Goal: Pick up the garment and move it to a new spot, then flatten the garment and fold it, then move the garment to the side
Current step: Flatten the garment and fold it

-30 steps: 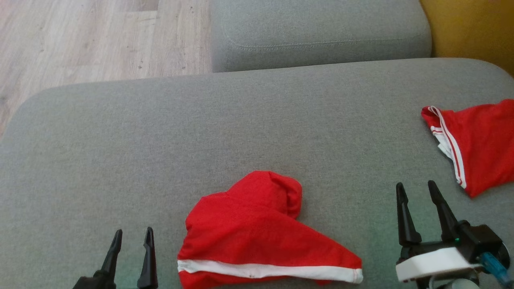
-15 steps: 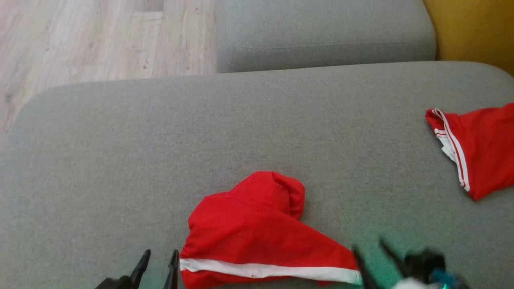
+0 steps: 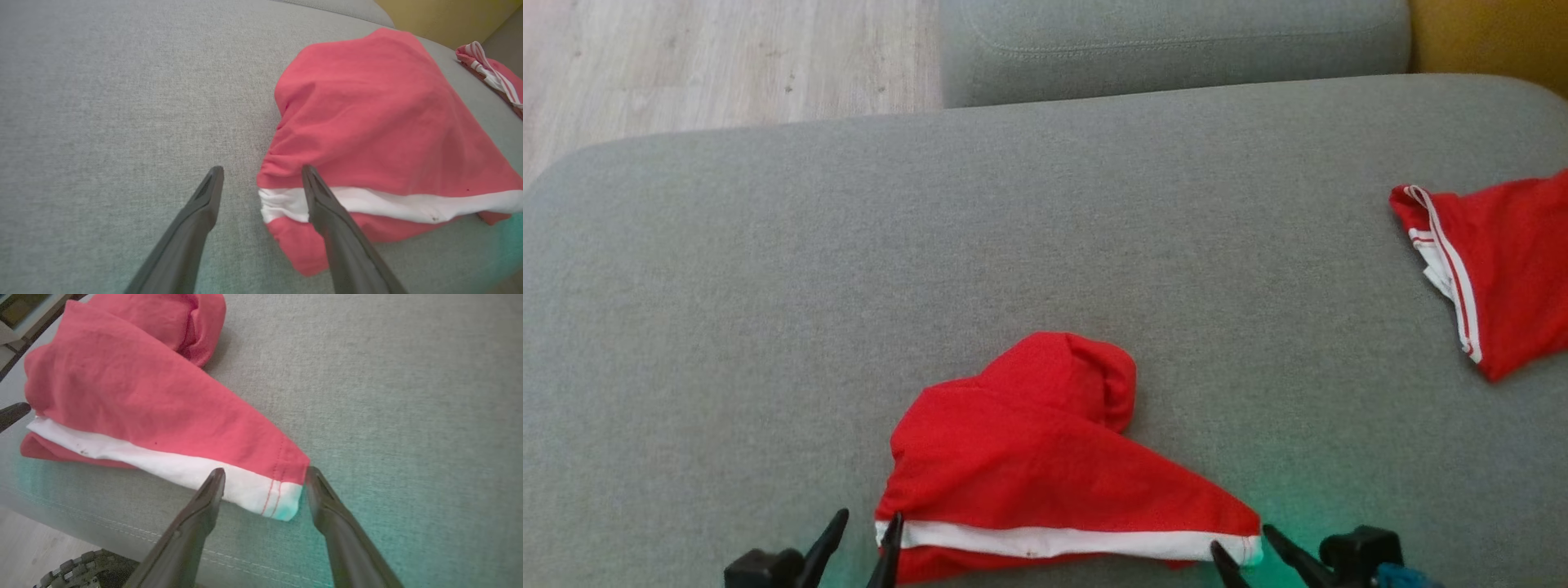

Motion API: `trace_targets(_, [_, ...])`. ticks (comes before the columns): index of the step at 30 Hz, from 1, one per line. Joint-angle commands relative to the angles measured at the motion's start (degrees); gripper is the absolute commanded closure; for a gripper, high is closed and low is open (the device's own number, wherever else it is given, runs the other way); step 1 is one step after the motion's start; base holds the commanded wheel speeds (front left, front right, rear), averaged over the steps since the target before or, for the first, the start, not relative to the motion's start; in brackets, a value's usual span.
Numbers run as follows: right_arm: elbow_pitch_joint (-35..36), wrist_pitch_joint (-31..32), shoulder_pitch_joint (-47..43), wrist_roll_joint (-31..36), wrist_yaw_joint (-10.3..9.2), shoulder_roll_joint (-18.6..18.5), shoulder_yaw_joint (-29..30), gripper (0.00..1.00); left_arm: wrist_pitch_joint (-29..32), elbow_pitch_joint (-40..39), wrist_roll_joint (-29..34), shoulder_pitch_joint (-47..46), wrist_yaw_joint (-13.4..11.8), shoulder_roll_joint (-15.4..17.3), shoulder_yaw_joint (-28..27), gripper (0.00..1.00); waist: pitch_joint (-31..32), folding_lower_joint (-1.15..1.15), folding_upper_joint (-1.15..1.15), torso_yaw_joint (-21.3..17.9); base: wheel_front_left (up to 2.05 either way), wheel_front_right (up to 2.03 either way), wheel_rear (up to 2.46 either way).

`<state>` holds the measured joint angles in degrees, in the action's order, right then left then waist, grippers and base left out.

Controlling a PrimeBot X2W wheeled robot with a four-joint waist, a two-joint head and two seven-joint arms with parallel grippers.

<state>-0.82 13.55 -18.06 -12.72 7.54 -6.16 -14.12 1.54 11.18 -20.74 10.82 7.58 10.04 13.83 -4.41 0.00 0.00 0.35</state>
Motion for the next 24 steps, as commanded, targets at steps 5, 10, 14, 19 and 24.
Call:
trace_targets(5, [1.3,0.3,2.0,-0.8,-0.05,-1.1,-1.9,0.0,1.0,-1.0,-1.5,-2.4,-0.1,0.9,-1.1,0.0,-0.3,0.0,0.0,0.3,0.0,0.0,0.0])
trace_targets(10, [1.9,0.8,2.1,-1.4,-0.05,-1.5,-1.7,0.0,1.5,-0.6,-2.7,-2.3,-0.1,1.0,-0.4,0.0,-0.4,0.0,0.0,0.2,0.0,0.0,0.0])
trace_targets(14, [2.2,1.1,2.2,-1.7,-0.05,-1.7,-2.0,0.02,1.7,-0.2,-3.6,-2.6,-0.1,1.0,0.1,0.0,-0.6,0.0,0.0,0.1,0.0,0.0,0.0])
trace_targets(19, [2.1,1.9,2.2,-2.4,-0.05,-2.1,-3.1,0.16,1.6,0.8,-4.5,-3.2,-0.1,1.5,0.7,0.0,-0.9,0.0,0.0,-0.1,0.0,0.0,0.0])
trace_targets(24, [2.1,2.3,2.5,-2.7,-0.05,-2.6,-3.4,0.21,1.9,2.4,-5.2,-3.9,-0.1,1.5,0.8,0.0,-1.4,0.0,0.0,-0.4,0.0,0.0,0.0])
